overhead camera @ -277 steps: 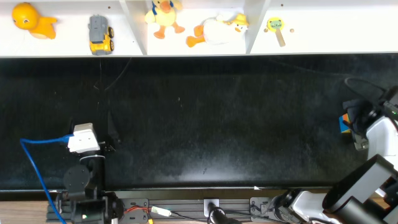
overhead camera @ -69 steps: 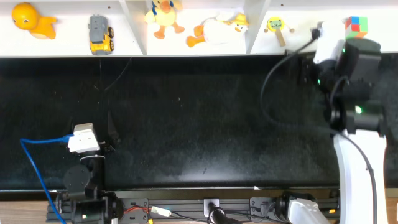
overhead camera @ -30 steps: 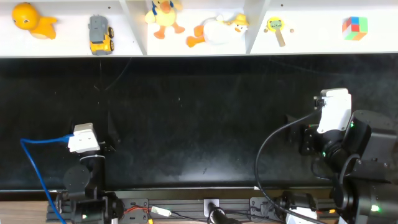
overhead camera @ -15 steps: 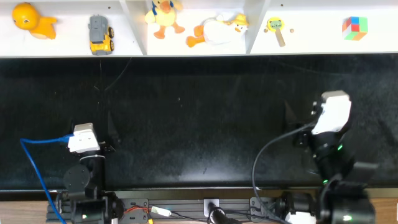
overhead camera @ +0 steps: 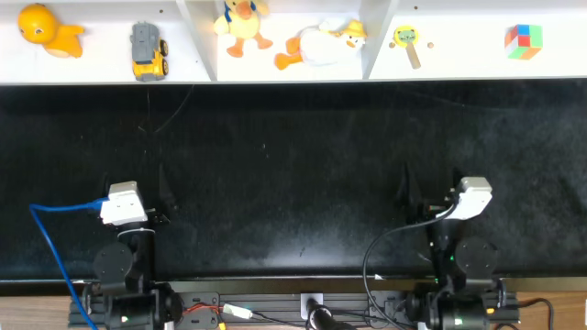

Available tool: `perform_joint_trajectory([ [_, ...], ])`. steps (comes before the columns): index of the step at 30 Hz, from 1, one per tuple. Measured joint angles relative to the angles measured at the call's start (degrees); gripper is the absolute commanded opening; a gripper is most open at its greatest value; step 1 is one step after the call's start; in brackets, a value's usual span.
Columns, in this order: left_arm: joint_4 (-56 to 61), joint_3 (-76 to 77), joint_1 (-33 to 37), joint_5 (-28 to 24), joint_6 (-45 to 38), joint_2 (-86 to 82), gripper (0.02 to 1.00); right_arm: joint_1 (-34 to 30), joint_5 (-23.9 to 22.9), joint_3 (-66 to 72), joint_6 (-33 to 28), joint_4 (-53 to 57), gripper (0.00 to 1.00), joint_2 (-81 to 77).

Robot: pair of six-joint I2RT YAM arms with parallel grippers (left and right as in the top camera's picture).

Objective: Store Toys

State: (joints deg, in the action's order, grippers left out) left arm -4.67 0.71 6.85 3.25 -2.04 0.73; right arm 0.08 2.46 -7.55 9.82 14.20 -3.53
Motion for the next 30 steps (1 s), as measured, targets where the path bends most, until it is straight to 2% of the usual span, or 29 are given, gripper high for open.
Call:
perform_joint_trajectory([
  [5,0.0,0.0,0.0,0.02,0.0,0.0,0.996,0.02,-0.44,6.32,2.67,-8.76,0.996,2.69],
  [14,0.0,0.0,0.0,0.0,0.0,0.0,0.998,0.02,-2.4,6.51,2.97,-9.55,0.996,2.73],
  [30,0.0,0.0,0.0,0.02,0.0,0.0,0.998,0.02,-2.73,6.51,2.34,-9.53,0.996,2.73],
])
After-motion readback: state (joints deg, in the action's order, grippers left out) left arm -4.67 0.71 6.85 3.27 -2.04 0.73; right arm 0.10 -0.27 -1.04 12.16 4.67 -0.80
